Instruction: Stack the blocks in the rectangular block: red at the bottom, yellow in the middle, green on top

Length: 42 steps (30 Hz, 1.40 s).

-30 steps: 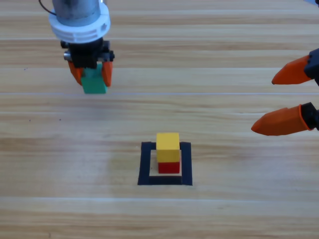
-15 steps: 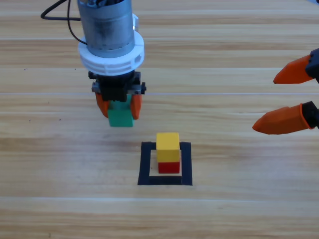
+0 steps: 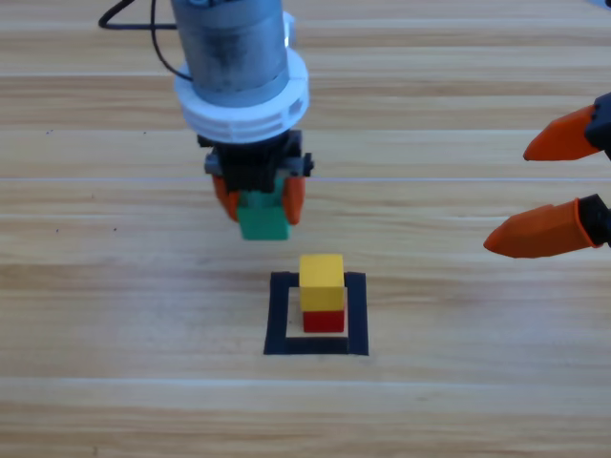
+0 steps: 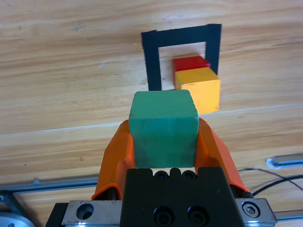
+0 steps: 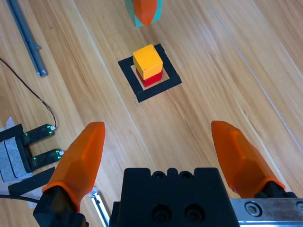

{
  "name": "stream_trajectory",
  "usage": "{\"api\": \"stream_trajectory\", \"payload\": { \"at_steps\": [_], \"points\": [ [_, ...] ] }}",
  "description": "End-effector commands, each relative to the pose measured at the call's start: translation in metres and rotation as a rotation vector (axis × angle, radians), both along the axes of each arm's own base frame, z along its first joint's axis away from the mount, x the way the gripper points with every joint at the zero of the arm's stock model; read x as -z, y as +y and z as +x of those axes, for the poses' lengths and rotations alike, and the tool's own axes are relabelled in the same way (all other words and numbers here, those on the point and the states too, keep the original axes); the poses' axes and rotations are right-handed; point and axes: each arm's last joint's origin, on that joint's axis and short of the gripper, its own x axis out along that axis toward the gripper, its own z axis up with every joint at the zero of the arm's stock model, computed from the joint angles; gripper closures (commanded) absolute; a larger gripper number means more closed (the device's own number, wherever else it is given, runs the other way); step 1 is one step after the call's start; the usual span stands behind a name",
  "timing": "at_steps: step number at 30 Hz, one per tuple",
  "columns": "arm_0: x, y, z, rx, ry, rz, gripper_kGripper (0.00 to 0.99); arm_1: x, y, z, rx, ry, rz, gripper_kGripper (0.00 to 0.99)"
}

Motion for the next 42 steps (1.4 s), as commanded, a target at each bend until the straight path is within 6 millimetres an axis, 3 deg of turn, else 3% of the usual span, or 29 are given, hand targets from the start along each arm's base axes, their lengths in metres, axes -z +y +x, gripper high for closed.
{"api": "stream_trajectory", "payload": {
  "at_steps": [1,18,42],
  "points": [
    [0.020,-0.021,-0.005,0.023,0.034,0.029,0.990,0.010,-0.004,0.007,0.023,0.040,-0.036,0.001],
    [0.045,-0.044,-0.002,0.014,0.050,0.057,0.990,0.010,-0.003,0.008,0.021,0.039,-0.038,0.001],
    [0.055,-0.060,-0.011,0.016,0.020,0.090,0.990,0.012,-0.002,0.009,0.020,0.045,-0.043,0.001]
  ]
}}
